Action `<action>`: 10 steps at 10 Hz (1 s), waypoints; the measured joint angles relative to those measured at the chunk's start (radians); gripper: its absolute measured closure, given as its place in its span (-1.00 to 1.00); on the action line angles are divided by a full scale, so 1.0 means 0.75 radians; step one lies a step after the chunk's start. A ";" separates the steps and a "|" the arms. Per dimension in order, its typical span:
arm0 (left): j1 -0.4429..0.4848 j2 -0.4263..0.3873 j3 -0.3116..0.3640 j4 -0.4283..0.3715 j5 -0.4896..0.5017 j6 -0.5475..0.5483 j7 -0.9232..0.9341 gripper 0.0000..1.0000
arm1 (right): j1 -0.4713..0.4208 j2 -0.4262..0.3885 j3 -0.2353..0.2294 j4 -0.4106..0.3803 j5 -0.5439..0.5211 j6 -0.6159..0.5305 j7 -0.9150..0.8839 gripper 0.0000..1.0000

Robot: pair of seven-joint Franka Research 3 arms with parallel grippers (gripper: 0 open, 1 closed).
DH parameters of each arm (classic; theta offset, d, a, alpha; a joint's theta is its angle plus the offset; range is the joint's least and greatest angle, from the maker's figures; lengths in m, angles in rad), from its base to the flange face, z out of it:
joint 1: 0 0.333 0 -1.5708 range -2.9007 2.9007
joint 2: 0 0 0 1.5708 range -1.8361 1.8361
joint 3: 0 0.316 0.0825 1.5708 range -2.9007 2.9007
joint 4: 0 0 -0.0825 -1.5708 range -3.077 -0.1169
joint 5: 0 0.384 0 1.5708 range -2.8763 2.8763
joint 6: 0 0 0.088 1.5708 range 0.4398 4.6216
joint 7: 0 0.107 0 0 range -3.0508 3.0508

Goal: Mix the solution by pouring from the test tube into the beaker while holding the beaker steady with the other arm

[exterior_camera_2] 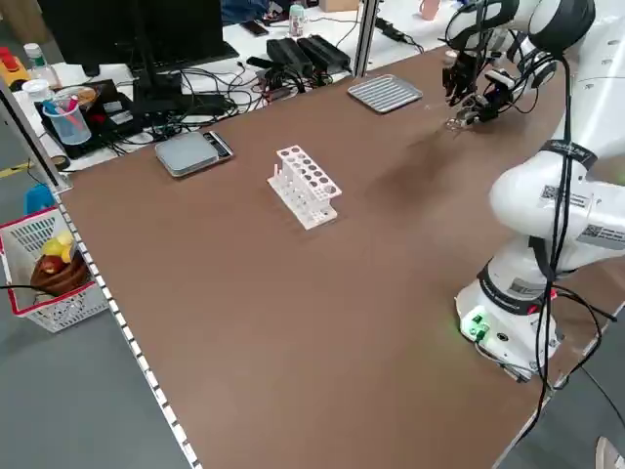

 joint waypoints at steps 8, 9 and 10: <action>-0.044 0.007 0.001 0.033 0.234 -0.022 -0.100 0.57 | 0.000 -0.001 0.001 0.000 0.001 -0.011 0.000 -0.17; -0.046 0.007 0.001 0.037 0.269 -0.040 -0.102 0.57 | 0.000 -0.001 0.001 0.000 0.001 -0.013 0.000 -0.17; -0.047 0.007 0.001 0.040 0.293 -0.052 -0.104 0.57 | 0.000 -0.001 0.001 0.000 0.001 -0.014 0.000 -0.17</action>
